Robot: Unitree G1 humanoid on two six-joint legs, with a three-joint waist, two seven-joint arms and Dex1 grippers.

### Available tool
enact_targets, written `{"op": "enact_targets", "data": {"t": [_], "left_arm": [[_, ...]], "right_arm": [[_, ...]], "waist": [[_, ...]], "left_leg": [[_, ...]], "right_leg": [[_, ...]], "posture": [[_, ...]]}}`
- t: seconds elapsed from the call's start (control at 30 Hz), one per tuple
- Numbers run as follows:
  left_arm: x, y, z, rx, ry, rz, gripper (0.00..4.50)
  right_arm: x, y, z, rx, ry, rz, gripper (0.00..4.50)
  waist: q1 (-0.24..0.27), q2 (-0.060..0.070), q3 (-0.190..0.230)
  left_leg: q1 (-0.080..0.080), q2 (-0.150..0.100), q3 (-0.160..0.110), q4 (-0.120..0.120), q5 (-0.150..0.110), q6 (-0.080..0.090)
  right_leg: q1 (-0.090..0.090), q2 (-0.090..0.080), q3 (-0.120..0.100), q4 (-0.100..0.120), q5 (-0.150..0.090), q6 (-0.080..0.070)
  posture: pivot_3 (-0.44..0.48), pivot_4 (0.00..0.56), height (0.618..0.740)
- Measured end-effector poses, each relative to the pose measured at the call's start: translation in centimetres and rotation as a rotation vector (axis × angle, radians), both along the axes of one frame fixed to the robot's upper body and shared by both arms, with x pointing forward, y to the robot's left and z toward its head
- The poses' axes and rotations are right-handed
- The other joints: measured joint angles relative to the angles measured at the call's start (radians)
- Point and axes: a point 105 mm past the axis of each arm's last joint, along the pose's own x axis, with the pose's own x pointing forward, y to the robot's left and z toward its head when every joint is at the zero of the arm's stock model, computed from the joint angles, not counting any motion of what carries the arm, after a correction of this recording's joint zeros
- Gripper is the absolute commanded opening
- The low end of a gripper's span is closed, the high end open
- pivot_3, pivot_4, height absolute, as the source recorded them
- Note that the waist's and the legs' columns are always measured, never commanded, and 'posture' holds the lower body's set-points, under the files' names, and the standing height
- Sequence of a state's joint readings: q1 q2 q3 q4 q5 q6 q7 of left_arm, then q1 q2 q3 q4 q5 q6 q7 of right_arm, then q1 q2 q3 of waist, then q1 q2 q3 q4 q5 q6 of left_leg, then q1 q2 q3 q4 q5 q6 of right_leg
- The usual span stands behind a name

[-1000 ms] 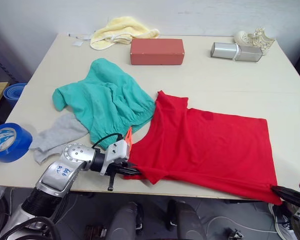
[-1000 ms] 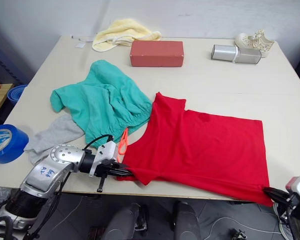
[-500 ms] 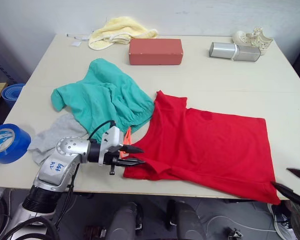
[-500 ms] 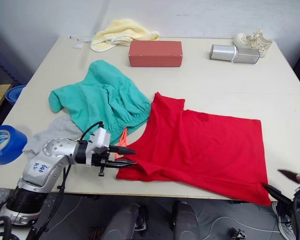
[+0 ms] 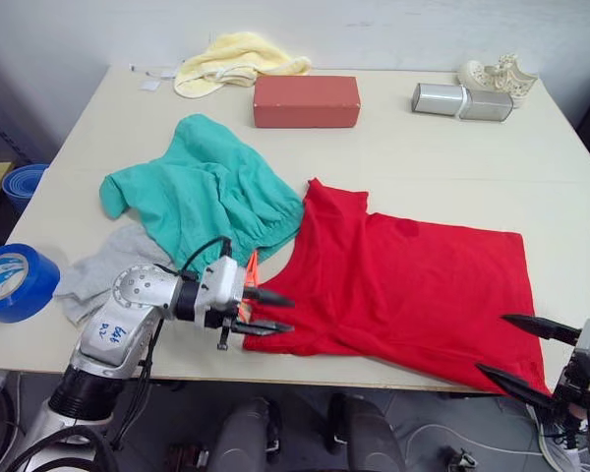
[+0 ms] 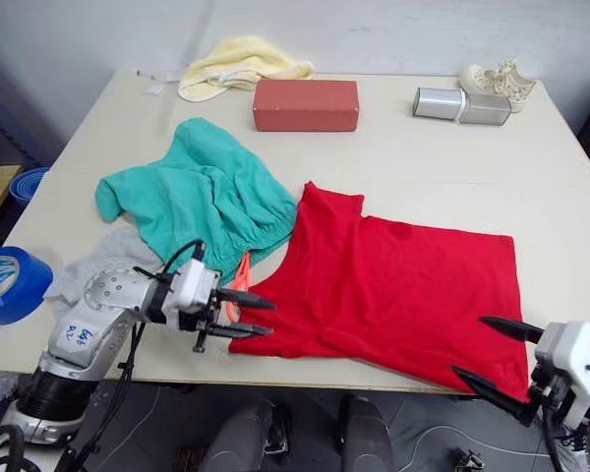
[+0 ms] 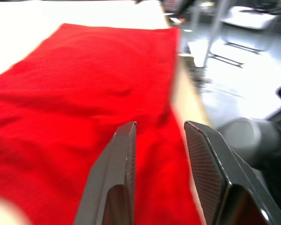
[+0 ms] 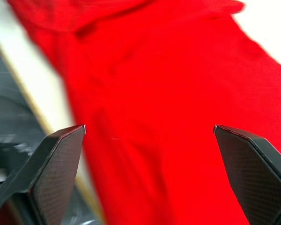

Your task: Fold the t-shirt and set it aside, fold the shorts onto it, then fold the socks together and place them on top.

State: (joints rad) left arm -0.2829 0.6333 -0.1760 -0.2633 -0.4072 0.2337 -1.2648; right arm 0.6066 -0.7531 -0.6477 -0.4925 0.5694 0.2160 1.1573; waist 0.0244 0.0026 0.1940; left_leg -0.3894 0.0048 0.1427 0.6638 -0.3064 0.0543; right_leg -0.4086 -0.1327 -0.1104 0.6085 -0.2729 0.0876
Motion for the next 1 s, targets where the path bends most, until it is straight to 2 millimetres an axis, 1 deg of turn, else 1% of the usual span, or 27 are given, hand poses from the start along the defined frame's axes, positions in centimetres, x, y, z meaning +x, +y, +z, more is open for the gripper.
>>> {"op": "enact_targets", "data": {"t": [0.1,0.13,0.17,0.23,0.37,0.4,0.47,0.53,0.6,0.67,0.73,0.77,0.87,1.0], "left_arm": [[-0.2,-0.6,-0.8,0.022,0.003,-0.004,0.21],[-0.1,-0.8,-1.1,0.032,0.002,0.003,0.00],[0.0,-0.9,-1.4,0.049,0.001,0.011,0.00],[0.0,-0.9,-2.1,0.085,-0.001,0.023,0.00],[-0.1,-0.7,-3.8,0.154,0.037,0.075,0.00],[-0.1,-0.7,-4.0,0.154,0.043,0.084,0.00],[-0.2,-0.7,-4.0,0.149,0.049,0.091,0.00],[-0.3,-0.7,-3.9,0.135,0.049,0.091,0.00],[-0.4,-0.9,-3.7,0.112,0.036,0.081,0.00],[-0.4,-1.3,-3.3,0.069,0.021,0.075,0.00],[-0.5,-1.4,-3.2,0.055,0.017,0.075,0.00],[-0.4,-1.4,-3.2,0.053,0.015,0.078,0.00],[-0.2,-1.2,-3.3,0.055,0.012,0.092,0.00],[0.0,-1.1,-3.4,0.065,0.005,0.105,0.00]], "right_arm": [[0.0,1.0,-1.0,-0.012,0.026,0.038,2.86],[0.0,1.3,-1.4,-0.023,0.034,0.045,2.55],[0.1,1.5,-1.9,-0.039,0.042,0.051,2.12],[0.3,1.7,-2.5,-0.069,0.053,0.049,1.46],[0.8,1.6,-3.0,-0.102,0.052,0.024,0.16],[0.8,1.5,-3.0,-0.103,0.053,0.016,0.06],[0.7,1.1,-2.8,-0.101,0.065,0.002,0.06],[0.6,0.3,-2.2,-0.122,0.086,-0.007,0.06],[0.7,-0.9,-1.8,-0.150,0.120,-0.014,0.06],[1.3,-2.7,-1.2,-0.164,0.142,-0.053,0.06],[1.8,-3.5,-0.5,-0.164,0.132,-0.073,0.06],[1.7,-3.6,-0.5,-0.164,0.136,-0.067,0.06],[1.1,-3.9,-1.0,-0.177,0.169,-0.050,0.06],[0.5,-5.2,-2.3,-0.212,0.238,-0.079,0.06]], "waist": [[0.000,0.000,0.000],[0.001,0.000,0.000],[0.002,0.000,0.000],[0.001,0.000,0.000],[0.001,0.000,0.000],[0.001,0.000,0.000],[0.001,0.000,0.000],[0.002,0.000,0.000],[0.002,0.000,0.000],[0.001,0.000,0.000],[0.001,0.000,0.000],[0.001,0.000,0.000],[0.003,0.000,0.000],[0.001,0.000,0.000]], "left_leg": [[0.000,0.000,0.000,0.000,0.000,0.001],[0.000,0.000,0.000,0.000,0.000,0.001],[0.000,0.000,0.000,0.000,0.000,0.001],[0.000,0.000,0.000,0.000,0.000,0.001],[-0.001,0.000,0.000,0.000,0.000,0.001],[-0.001,0.001,0.000,0.000,0.000,0.001],[-0.001,0.000,0.000,0.000,-0.001,0.001],[0.000,0.000,0.000,0.000,-0.001,0.001],[0.000,0.000,0.000,0.000,-0.001,0.002],[0.000,0.000,0.000,0.000,-0.001,0.002],[0.000,0.001,0.000,0.000,-0.001,0.003],[0.000,0.001,0.000,0.000,-0.001,0.003],[-0.001,0.001,0.000,0.000,-0.001,0.002],[-0.001,0.001,0.001,0.001,-0.001,0.003]], "right_leg": [[0.000,0.000,0.000,0.000,0.000,0.000],[0.000,0.000,0.000,0.000,0.000,0.000],[0.000,0.000,0.000,0.000,0.000,0.000],[-0.001,0.000,0.000,0.000,0.000,0.000],[-0.001,0.000,0.000,0.000,0.000,0.000],[-0.001,0.000,0.000,0.000,0.000,0.000],[-0.001,0.000,0.000,0.000,0.000,0.000],[-0.001,0.000,0.001,0.000,0.000,0.000],[-0.001,0.000,0.001,-0.001,0.000,0.000],[-0.001,-0.001,0.001,-0.001,0.000,0.000],[-0.001,0.000,0.000,-0.001,0.000,0.000],[-0.001,0.000,0.000,-0.001,0.000,-0.001],[-0.001,0.001,-0.001,-0.001,-0.001,-0.001],[0.000,0.001,0.000,-0.002,0.000,0.000]], "posture": [[0.000,0.150,0.740],[0.000,0.150,0.740],[0.000,0.150,0.740],[0.000,0.150,0.740],[0.000,0.150,0.740],[0.000,0.150,0.740],[0.000,0.150,0.740],[0.000,0.150,0.740],[0.000,0.150,0.740],[0.000,0.150,0.740],[0.000,0.150,0.740],[0.000,0.150,0.740],[0.000,0.150,0.740],[0.000,0.150,0.740]]}}
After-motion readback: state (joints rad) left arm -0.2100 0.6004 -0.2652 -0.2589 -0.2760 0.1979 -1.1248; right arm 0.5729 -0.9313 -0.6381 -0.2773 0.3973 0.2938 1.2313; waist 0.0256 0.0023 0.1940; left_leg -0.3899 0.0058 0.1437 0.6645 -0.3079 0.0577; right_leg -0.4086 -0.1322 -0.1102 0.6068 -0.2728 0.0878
